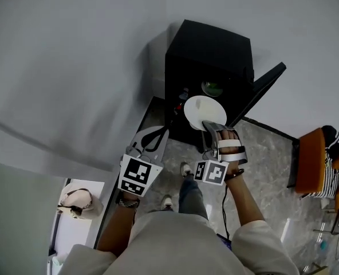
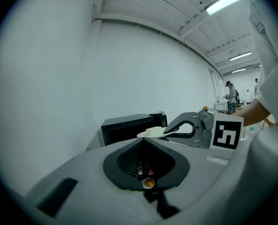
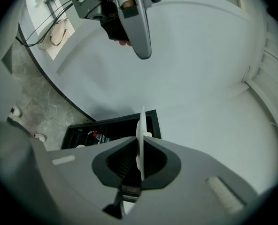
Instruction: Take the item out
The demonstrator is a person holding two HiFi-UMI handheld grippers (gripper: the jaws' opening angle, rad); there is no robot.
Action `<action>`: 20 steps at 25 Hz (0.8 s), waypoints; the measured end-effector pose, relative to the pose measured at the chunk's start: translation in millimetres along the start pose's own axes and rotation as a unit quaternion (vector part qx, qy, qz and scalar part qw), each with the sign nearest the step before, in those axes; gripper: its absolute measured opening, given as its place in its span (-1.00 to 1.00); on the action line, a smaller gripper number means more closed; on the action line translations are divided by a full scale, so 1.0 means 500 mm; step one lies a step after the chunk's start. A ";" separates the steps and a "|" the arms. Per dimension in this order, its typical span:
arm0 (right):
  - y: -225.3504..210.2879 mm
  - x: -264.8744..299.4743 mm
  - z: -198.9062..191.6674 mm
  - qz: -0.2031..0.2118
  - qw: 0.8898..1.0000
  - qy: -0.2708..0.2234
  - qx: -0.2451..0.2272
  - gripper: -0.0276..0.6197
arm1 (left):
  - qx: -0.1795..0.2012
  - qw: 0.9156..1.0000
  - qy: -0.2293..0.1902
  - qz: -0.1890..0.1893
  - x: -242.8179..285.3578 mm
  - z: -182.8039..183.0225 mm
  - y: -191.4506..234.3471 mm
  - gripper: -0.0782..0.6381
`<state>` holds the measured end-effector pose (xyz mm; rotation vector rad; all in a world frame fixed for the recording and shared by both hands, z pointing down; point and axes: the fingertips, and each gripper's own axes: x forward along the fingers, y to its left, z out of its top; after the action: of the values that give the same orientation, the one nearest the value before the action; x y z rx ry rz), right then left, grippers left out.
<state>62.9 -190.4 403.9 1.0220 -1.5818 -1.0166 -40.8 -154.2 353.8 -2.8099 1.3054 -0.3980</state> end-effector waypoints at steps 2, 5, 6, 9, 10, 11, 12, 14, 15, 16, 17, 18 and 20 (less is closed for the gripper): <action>-0.010 -0.043 0.006 -0.002 1.000 0.003 -0.003 -0.85 | 0.003 1.000 -0.008 -0.002 -0.020 0.014 -0.012 -0.77; -0.025 -0.097 0.008 0.001 1.000 0.010 0.002 -0.85 | 0.008 1.000 -0.018 -0.006 -0.039 0.035 -0.026 -0.77; -0.029 -0.112 0.005 0.006 1.000 0.015 0.004 -0.85 | 0.010 1.000 -0.021 -0.008 -0.042 0.043 -0.032 -0.77; -0.039 -0.159 -0.011 0.015 0.999 0.030 0.006 -0.84 | 0.021 0.999 -0.031 -0.016 -0.049 0.072 -0.057 -0.77; -0.043 -0.175 -0.017 0.014 0.999 0.034 0.005 -0.84 | 0.024 0.999 -0.035 -0.019 -0.053 0.081 -0.067 -0.77; -0.046 -0.189 -0.021 0.012 0.999 0.037 0.004 -0.85 | 0.027 0.999 -0.037 -0.021 -0.057 0.087 -0.075 -0.77; -0.049 -0.199 -0.025 0.011 0.999 0.040 0.003 -0.84 | 0.031 0.999 -0.039 -0.023 -0.059 0.091 -0.082 -0.77; -0.053 -0.212 -0.029 0.007 0.999 0.044 0.002 -0.85 | 0.035 0.998 -0.041 -0.027 -0.061 0.093 -0.090 -0.77; -0.056 -0.216 -0.030 0.005 0.999 0.046 0.001 -0.85 | 0.037 0.998 -0.043 -0.029 -0.061 0.093 -0.094 -0.77; -0.059 -0.219 -0.030 0.003 0.999 0.048 0.000 -0.85 | 0.038 0.998 -0.044 -0.031 -0.061 0.094 -0.096 -0.77; -0.062 -0.221 -0.031 0.001 0.999 0.049 -0.002 -0.85 | 0.040 0.998 -0.045 -0.032 -0.061 0.094 -0.097 -0.77; -0.064 -0.223 -0.031 -0.001 0.999 0.051 -0.003 -0.85 | 0.041 0.998 -0.046 -0.033 -0.060 0.093 -0.098 -0.77; -0.066 -0.226 -0.030 -0.003 0.999 0.053 -0.002 -0.85 | 0.043 0.998 -0.044 -0.034 -0.060 0.088 -0.100 -0.77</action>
<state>103.3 -95.5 344.9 1.0605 -1.4901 -0.9533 -11.6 -103.2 310.9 -2.7728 1.1501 -0.3181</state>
